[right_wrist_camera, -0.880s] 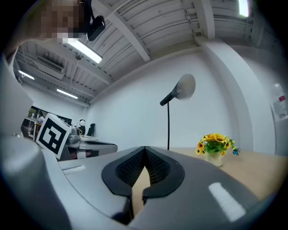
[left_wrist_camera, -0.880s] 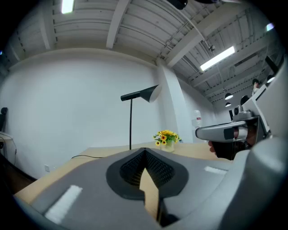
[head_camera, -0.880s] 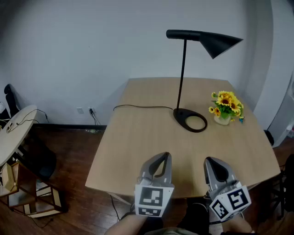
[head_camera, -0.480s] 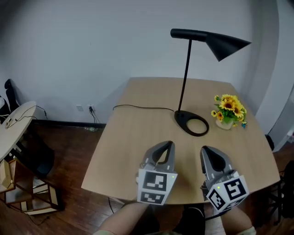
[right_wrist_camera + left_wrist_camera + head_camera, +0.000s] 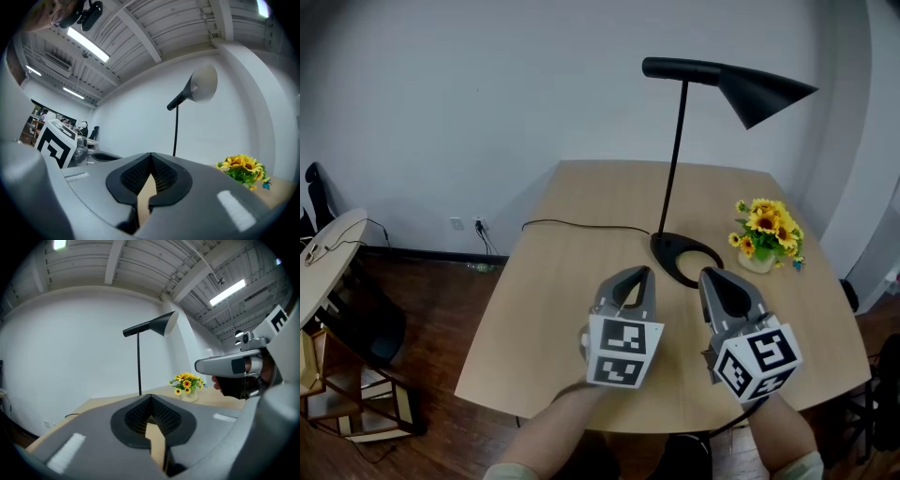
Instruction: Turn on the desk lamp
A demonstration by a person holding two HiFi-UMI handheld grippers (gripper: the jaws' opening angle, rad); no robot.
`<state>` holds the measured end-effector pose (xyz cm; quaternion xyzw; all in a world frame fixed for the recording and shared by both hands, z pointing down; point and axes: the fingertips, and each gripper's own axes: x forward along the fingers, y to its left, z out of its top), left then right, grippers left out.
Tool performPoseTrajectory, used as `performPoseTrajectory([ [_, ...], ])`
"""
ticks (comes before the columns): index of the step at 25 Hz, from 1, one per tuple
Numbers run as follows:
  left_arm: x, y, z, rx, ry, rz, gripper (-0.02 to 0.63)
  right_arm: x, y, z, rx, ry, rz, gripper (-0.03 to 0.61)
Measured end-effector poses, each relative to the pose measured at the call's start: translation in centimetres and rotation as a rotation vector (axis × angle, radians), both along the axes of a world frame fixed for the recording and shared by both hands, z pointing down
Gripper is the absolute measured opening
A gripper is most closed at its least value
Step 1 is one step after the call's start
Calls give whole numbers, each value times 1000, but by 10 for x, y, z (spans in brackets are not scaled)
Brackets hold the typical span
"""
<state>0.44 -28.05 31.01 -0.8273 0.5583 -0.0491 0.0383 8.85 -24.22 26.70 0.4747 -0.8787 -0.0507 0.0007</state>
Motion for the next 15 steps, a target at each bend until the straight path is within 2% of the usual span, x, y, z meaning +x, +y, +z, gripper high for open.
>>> performPoseTrajectory([
  [15, -17, -71, 30, -59, -16, -76, -2, -7, -90, 16, -61, -12, 36, -2],
])
